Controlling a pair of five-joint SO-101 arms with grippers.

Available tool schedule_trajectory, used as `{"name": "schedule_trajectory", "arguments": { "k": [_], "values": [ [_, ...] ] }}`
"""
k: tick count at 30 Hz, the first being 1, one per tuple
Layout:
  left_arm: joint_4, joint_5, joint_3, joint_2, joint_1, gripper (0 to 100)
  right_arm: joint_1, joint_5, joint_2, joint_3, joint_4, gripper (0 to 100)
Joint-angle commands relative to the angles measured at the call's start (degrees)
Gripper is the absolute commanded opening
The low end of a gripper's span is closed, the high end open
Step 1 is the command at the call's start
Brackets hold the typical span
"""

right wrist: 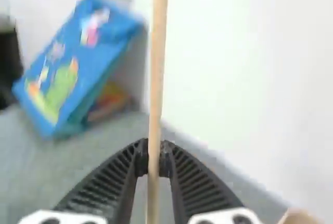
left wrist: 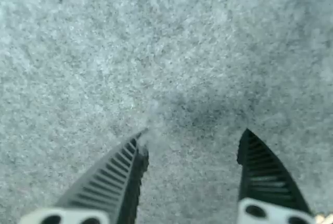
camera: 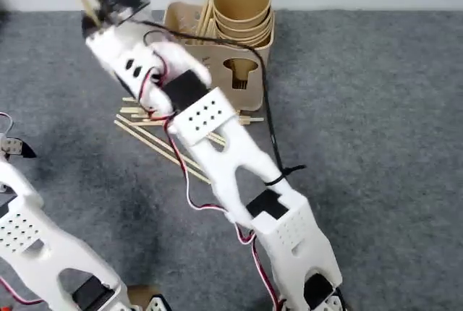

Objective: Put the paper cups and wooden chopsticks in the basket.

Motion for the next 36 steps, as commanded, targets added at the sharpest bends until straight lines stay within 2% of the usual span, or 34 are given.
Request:
{"name": "schedule_trajectory", "arguments": {
  "k": [1,10,23,33,36],
  "values": [
    [1.23,0.7,-0.13,-3.34,0.44,26,2.59,-0.09,-6.2,-2.02,-8.4,0.8],
    [1.23,0.7,-0.04,-3.34,0.44,26,7.87,8.0,-8.57,-2.02,-22.9,0.8],
    [1.23,0.7,-0.04,-3.34,0.53,26,13.14,7.91,-7.16,-0.97,-23.08,0.8],
    [1.23,0.7,-0.04,-3.34,0.44,26,13.76,-3.16,-4.44,-1.05,-13.76,0.8],
    [1.23,0.7,-0.04,-3.34,0.44,26,14.55,-4.4,-4.26,-0.88,-11.38,0.8]
  ]
}}
